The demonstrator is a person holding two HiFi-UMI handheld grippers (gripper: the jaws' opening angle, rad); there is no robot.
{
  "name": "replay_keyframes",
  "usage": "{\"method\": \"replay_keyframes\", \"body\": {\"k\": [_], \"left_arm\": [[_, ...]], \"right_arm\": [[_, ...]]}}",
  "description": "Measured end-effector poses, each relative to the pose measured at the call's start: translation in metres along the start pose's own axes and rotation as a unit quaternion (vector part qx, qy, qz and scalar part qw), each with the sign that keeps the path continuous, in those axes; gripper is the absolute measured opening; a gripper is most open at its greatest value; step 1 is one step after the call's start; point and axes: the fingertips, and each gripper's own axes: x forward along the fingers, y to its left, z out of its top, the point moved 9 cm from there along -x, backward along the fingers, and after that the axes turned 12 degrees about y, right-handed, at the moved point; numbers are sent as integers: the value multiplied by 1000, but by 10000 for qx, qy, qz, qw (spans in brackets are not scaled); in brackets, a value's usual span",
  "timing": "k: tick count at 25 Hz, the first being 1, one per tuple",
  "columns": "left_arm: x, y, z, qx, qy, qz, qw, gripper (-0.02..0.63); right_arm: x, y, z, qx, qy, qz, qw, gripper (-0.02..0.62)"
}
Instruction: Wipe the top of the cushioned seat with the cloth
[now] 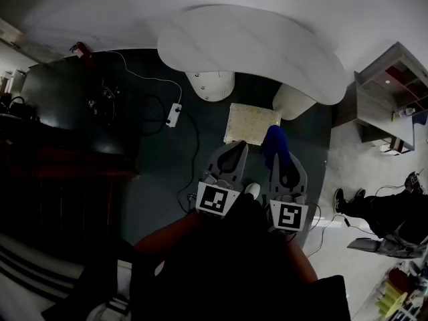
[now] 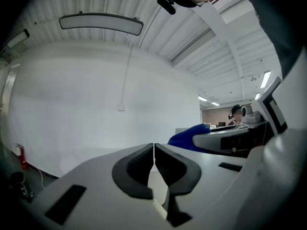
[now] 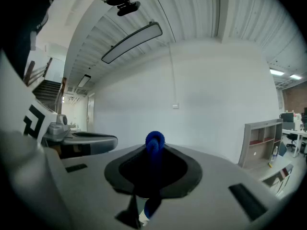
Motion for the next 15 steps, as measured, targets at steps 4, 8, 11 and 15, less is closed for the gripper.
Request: {"method": "replay_keyframes", "body": {"k": [4, 8, 11, 15], "left_arm": [[1, -7, -1, 72, 87, 115, 9999, 18], [9, -15, -4, -59, 63, 265, 9996, 18], [13, -20, -6, -96, 79, 455, 9989, 18], [17, -30, -16, -203, 121, 737, 9970, 18]], "right_arm": [[1, -7, -4, -100, 9, 60, 9999, 84], [1, -24, -5, 283, -308, 219, 9989, 84], [2, -40, -7, 364, -326, 364, 9981, 84], [3, -57, -18, 277, -178, 566, 9979, 86]]}}
